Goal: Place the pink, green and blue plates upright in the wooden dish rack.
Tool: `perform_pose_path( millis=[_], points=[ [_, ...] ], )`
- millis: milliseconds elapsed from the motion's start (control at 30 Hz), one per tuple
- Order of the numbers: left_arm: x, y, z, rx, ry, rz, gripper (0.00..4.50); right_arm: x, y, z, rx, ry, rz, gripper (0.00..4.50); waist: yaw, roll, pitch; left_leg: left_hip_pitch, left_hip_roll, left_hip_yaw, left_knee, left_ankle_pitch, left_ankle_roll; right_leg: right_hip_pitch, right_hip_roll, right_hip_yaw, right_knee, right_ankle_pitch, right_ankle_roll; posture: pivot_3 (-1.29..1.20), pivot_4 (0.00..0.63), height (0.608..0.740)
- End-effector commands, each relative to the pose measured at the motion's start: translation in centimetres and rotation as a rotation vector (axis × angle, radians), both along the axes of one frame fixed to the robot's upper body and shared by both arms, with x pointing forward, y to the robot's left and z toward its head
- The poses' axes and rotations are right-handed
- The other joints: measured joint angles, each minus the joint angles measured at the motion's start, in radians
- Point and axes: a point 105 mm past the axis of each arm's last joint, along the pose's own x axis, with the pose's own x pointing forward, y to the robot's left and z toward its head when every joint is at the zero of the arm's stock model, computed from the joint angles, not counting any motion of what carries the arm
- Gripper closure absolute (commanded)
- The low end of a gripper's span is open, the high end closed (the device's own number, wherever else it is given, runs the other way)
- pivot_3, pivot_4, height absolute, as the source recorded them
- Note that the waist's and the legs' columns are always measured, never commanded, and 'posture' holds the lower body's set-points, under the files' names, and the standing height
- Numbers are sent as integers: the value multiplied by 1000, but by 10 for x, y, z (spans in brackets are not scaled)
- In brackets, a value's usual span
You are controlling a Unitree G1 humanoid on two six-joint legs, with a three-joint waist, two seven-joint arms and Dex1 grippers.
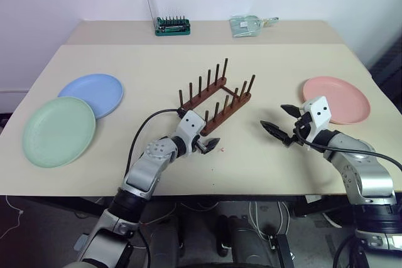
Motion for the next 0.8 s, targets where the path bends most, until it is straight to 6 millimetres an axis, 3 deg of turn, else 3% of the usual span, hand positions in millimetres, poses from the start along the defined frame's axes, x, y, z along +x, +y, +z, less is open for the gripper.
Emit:
perform_pose_path(
  millis=[33,167,300,433,533,700,800],
  points=[
    [-4,-3,-10,1,29,-40,1738,2,2,17,-6,-60,7,0,0,0,0,0,0,0,0,0,0,0,0,0,0,0,0,0,150,730],
    [-5,-2,-7,13,0,-72,3724,0,0,18,-17,-62,7,0,0,0,0,0,0,0,0,0,0,0,0,0,0,0,0,0,150,730],
    [-7,-3,-1,50,-60,-154,3732,-5,-7,13,-52,-40,1,0,2,0,0,0,0,0,0,0,0,0,0,0,0,0,0,0,150,730],
    [-24,-15,15,32,-102,-408,3732,-20,-15,1,-121,35,44,0,1,0,0,-1,0,0,-1,0,0,0,-1,0,-1,0,0,0,150,730],
    [-30,-17,16,72,-113,-569,3732,-30,-24,-7,-163,80,50,0,0,0,0,-1,0,0,0,0,0,-1,-1,-1,-1,0,0,0,150,730],
    [-1,-5,5,196,-134,-552,3732,-35,-32,-7,-172,76,20,0,-4,0,0,-1,0,-1,0,0,0,-1,1,-1,-1,0,0,0,150,730],
    [9,-2,8,177,-131,-540,3732,-39,-32,-7,-169,74,6,0,-2,0,0,-1,0,-1,0,0,0,-1,2,-1,-1,0,0,0,150,730]
  ],
)
